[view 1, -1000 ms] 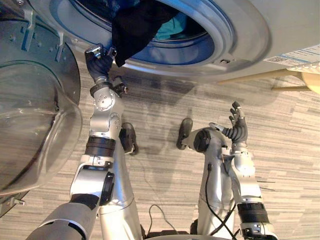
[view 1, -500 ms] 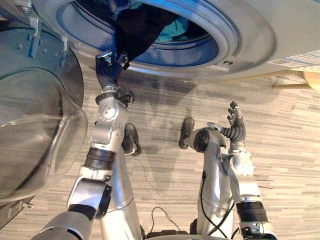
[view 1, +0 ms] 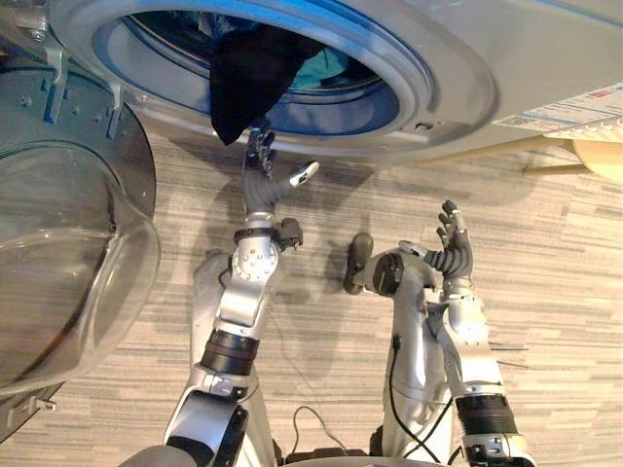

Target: Pick up the laundry basket with both hands and put the clothes into the washing machine.

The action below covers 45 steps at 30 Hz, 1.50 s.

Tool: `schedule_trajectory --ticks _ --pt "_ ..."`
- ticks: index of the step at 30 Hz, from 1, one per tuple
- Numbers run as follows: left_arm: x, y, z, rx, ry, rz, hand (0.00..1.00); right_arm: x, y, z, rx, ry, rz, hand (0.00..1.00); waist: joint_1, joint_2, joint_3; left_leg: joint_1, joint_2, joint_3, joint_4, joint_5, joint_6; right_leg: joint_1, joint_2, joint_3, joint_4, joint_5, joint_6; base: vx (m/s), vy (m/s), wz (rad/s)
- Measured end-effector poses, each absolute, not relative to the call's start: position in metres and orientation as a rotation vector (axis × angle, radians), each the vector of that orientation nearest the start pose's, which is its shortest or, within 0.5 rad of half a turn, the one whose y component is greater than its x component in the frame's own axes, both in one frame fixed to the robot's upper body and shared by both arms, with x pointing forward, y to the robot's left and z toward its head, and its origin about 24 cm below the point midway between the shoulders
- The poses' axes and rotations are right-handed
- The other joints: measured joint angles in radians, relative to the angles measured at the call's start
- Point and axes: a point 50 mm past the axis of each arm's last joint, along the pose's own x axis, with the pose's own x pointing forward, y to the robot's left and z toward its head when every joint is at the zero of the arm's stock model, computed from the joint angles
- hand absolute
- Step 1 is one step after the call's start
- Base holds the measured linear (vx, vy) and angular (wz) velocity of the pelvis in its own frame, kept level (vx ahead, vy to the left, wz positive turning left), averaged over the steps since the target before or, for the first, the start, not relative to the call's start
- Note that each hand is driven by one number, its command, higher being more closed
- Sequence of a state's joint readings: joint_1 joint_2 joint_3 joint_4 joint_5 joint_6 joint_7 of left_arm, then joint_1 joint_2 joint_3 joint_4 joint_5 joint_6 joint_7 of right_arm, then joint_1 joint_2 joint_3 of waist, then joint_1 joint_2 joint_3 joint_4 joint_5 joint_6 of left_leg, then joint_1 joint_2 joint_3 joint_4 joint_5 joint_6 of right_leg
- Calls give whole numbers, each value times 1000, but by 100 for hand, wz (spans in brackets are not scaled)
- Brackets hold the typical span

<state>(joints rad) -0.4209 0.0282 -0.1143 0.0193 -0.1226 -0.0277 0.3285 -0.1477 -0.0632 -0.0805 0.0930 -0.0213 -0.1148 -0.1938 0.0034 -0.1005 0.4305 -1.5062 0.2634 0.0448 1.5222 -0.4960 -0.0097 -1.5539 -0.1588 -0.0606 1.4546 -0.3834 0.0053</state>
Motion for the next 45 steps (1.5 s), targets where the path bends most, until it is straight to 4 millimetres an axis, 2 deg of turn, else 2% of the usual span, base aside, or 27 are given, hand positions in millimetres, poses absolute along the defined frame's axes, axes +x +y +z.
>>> schedule_trajectory --ticks 3,8,10,18,24,30,35,36,40,45 --pt "311 108 153 -100 -397 106 0 277 -181 69 -85 -175 -238 0 11 5 -2 0 -1 -11 4 -1 -5 5 0 -9 7 -8 -5 8 -33 3" --pt "308 121 168 -51 -477 246 0 274 -182 68 -85 -190 -243 0 12 18 -9 -1 -1 -23 8 -4 -11 9 0 -20 12 -18 -3 2 -12 1" --pt "308 130 181 -17 -536 316 0 273 -183 68 -87 -194 -247 0 12 32 -16 -2 0 -24 8 -4 -11 10 1 -22 11 -18 -3 0 0 0" --pt "316 145 214 101 -645 414 0 271 -182 69 -86 -209 -243 0 11 33 -16 -12 3 -31 15 -6 -14 7 5 -27 10 -18 -3 4 -4 -1" --pt "342 152 222 351 -604 442 0 270 -182 73 -84 -234 -236 0 11 33 -16 -30 15 -34 24 -6 -14 -9 15 -30 12 -14 -9 19 -13 -5" --pt "364 144 230 612 -565 377 0 270 -183 77 -79 -256 -230 0 7 33 -16 -49 20 -40 38 -6 -14 -27 18 -33 21 -15 -8 8 -8 -3" --pt "370 145 233 833 -564 375 0 270 -188 80 -67 -268 -203 0 10 32 -16 -70 33 -42 51 -7 -14 -47 23 -35 27 -6 -12 7 -12 -6" --pt "372 144 232 877 -558 366 100 270 -188 80 -62 -269 -200 0 10 32 -16 -71 33 -41 51 -7 -15 -48 22 -34 27 -4 -12 0 0 0" --pt "375 147 236 1012 -565 376 100 270 -190 82 -50 -277 -182 0 10 31 -15 -80 34 -42 51 -10 -19 -56 20 -37 21 -3 -11 2 -6 -3" --pt "384 151 263 1094 -564 353 100 271 -190 86 -15 -294 -164 0 -1 25 0 -87 35 -41 51 -10 -19 -57 16 -39 7 9 2 14 2 -6"
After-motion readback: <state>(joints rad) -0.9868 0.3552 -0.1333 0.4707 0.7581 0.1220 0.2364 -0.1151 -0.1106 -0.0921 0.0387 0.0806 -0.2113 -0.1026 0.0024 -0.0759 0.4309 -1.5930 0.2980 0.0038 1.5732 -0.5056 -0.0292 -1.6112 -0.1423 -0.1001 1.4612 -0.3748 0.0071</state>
